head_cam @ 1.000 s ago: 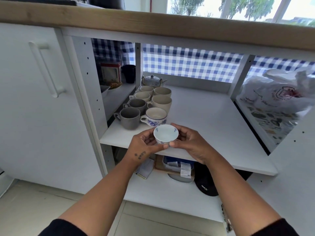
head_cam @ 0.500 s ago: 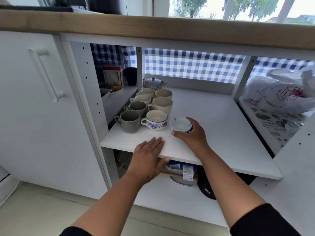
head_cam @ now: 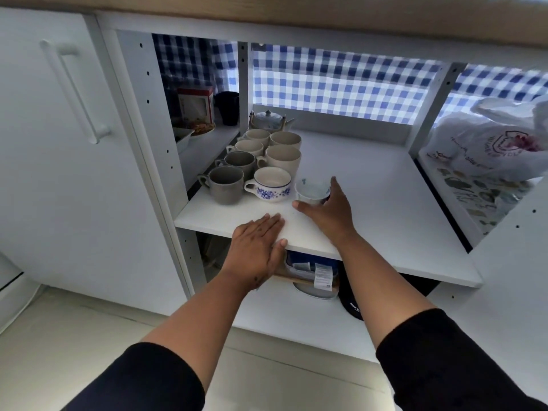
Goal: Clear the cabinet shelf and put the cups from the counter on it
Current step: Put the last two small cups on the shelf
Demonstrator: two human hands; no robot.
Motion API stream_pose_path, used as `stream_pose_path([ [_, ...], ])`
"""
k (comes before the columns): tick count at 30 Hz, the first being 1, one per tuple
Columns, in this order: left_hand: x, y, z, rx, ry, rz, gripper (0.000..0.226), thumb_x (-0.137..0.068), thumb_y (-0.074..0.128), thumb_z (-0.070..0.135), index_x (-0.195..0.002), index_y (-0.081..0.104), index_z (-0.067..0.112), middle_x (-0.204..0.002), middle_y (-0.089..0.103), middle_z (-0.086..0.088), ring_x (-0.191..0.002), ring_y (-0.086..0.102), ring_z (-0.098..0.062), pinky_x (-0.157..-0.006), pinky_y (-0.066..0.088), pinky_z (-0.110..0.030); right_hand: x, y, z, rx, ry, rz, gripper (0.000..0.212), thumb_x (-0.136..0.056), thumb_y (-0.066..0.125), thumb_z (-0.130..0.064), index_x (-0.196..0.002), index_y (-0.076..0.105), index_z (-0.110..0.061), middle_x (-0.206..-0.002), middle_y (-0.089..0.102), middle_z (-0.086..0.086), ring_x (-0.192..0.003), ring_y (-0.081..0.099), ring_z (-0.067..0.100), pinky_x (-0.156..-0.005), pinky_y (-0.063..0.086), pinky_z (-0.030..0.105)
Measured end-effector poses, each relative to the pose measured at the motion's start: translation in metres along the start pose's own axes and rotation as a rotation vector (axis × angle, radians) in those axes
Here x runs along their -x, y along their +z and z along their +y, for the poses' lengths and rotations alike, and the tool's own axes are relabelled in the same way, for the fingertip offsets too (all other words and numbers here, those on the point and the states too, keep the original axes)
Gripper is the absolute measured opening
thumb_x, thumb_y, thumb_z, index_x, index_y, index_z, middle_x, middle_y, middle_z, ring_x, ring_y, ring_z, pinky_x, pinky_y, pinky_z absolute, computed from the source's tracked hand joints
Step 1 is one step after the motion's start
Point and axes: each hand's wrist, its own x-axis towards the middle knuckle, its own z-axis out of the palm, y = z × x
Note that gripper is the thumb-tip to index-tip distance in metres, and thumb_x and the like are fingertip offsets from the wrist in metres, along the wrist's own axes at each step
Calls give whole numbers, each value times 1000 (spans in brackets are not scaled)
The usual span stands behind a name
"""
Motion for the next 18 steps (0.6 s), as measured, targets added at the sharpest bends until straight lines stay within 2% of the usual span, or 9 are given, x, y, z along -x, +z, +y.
stream_pose_path([
  [3,0,-1,2,-17,-15,-4,74,-88,5,57,-151,30,25,-158,29,6,-147,19,-8,-113,10,-26,16,-3,2,-79,38,69,101,-80,72,-48,-155,13,-15,-160,23,7,-146,25,23,-114,25,31],
  [6,-3,-4,5,64,-47,-8,71,-89,11,56,-150,34,26,-157,30,8,-146,20,-6,-112,11,-24,44,-4,14,-51,9,214,71,-87,66,-38,-148,34,-18,-152,37,4,-140,35,20,-110,28,27],
  [9,-9,-11,6,128,-77,-36,65,-91,17,49,-148,37,26,-157,31,8,-146,21,-7,-113,13,-27,64,0,27,204,-122,283,42,-88,60,-34,-127,58,-17,-131,57,4,-122,53,23,-103,41,35],
  [12,-9,-23,15,105,-101,-174,57,-100,23,43,-150,33,19,-159,27,3,-147,21,-12,-117,15,-32,79,3,28,442,-224,168,30,-88,59,-33,-109,69,-15,-116,66,6,-108,59,28,-93,44,39],
  [14,-5,-39,23,88,-127,-270,50,-101,30,37,-144,44,15,-153,38,-2,-142,33,-19,-116,26,-35,89,-5,19,501,-209,66,28,-87,60,-33,-105,70,-14,-112,67,8,-104,60,30,-89,46,40],
  [16,4,-59,31,26,-123,-304,40,-98,38,36,-120,62,12,-127,60,-8,-120,55,-27,-97,44,-37,102,-16,6,536,-179,-31,27,-89,58,-32,-103,71,-13,-109,67,10,-101,60,32,-84,47,39],
  [18,7,-93,40,-3,-110,-291,33,-93,46,32,-109,66,10,-112,65,-8,-105,59,-27,-86,49,-37,112,-37,-19,540,-160,-110,28,-91,55,-31,-105,71,-13,-108,66,9,-99,61,30,-82,47,37],
])
